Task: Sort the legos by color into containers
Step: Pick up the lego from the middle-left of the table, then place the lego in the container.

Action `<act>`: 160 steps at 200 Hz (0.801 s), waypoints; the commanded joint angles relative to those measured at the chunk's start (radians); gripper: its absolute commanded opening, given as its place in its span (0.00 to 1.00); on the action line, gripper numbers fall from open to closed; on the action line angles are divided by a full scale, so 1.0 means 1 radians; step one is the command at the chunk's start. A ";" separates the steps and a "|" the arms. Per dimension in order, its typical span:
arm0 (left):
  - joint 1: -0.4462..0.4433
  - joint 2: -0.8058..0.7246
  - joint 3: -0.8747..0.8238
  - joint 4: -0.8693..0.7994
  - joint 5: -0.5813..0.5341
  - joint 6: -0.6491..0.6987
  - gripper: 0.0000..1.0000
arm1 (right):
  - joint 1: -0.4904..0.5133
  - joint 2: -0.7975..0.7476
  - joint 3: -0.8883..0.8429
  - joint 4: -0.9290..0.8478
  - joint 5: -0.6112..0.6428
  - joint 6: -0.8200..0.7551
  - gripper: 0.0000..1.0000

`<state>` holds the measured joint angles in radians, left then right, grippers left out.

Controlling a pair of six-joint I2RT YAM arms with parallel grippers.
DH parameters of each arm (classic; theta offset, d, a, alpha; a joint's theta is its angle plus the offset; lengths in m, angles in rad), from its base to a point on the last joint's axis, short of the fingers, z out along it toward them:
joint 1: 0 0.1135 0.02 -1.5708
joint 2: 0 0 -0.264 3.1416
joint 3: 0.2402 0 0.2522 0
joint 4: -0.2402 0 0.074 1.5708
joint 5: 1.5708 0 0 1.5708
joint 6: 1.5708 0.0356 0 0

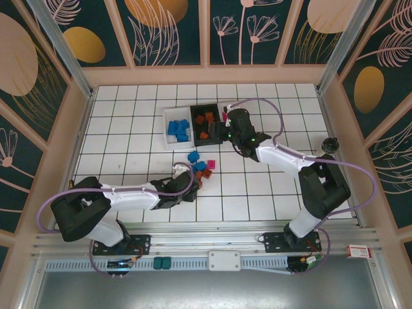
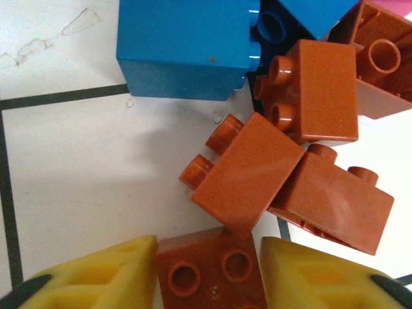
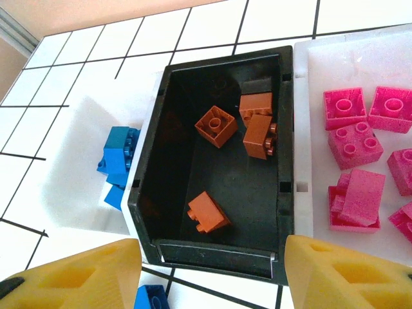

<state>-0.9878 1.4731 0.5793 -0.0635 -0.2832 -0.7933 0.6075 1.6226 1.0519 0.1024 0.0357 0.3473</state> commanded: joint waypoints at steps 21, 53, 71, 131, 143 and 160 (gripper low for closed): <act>-0.004 -0.132 -0.034 -0.100 -0.018 -0.039 0.28 | -0.012 -0.051 -0.039 0.035 0.006 0.019 0.61; 0.005 -0.267 0.069 -0.166 -0.076 0.014 0.28 | -0.015 -0.096 -0.096 0.057 0.002 0.037 0.61; 0.048 -0.241 0.181 -0.157 -0.095 0.095 0.30 | -0.015 -0.131 -0.146 0.069 -0.006 0.053 0.61; 0.241 0.163 0.606 -0.036 0.033 0.274 0.29 | 0.005 -0.243 -0.296 0.061 -0.015 0.084 0.61; 0.266 0.254 0.692 -0.043 0.056 0.275 0.28 | 0.020 -0.261 -0.322 0.056 -0.014 0.084 0.61; 0.301 0.382 0.801 -0.063 0.067 0.275 0.26 | 0.045 -0.286 -0.351 0.047 -0.003 0.087 0.61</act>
<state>-0.7296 1.7210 1.2552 -0.1089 -0.2577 -0.5667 0.6189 1.3880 0.7410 0.1467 0.0246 0.4110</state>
